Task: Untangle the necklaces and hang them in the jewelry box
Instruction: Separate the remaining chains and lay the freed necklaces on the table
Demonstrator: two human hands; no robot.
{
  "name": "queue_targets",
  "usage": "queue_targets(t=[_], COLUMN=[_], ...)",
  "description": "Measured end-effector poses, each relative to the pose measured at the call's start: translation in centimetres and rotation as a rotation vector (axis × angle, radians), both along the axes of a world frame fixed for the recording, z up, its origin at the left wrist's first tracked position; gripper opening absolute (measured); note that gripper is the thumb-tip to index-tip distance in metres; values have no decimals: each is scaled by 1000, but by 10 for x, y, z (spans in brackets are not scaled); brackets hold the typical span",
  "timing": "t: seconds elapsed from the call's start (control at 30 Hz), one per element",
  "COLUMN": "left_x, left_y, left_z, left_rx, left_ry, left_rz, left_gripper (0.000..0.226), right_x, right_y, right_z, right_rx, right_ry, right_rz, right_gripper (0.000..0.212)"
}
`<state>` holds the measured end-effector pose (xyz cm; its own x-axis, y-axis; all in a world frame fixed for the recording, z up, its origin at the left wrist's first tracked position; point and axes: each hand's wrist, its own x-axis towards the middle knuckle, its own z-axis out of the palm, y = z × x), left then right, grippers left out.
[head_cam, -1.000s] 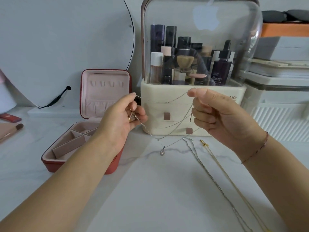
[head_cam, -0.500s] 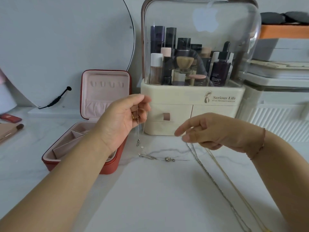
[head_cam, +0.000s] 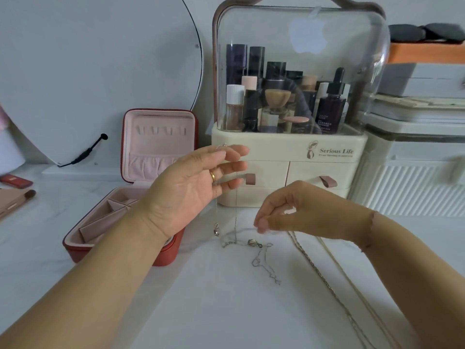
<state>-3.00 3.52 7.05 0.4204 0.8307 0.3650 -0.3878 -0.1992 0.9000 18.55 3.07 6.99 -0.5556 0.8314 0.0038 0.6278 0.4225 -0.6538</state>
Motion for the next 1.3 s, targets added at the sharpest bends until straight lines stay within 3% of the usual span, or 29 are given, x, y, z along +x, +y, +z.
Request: queue_targets(t=[0.13,0.3,0.57,0.7,0.9,1.0,1.17,1.3], left_x=[0,0,1,1,2,2,8,7], left_y=[-1,2,2,4,5,5,7,8], left_z=[1,2,1,0,-2,1,-6,-10], left_rx=[-11,-8,7,0,-29,-77,-89,-6], left_ry=[-66,-75,-61,-50,-66,-68,24,157], left_rz=[-66,-73,-57,-70,-75,15,242,286], left_gripper=[15,25,39,40,45,50,91,88], right_x=[-14,-35,-47,-53,-48,-43,-29,-23], right_y=[5,3,2,2,4,4,3,2], right_z=[-14,-30,-36,-39,-37,-32,-17,-9], right_rx=[14,-89,-226,-228,-245,-214,-116,-91], right_ry=[141,232,432,455,465,510,520,558], right_rz=[-124,-30,-21,19,-17,-76,-179,-220], right_gripper=[11,26,12,24,13,8,8,5])
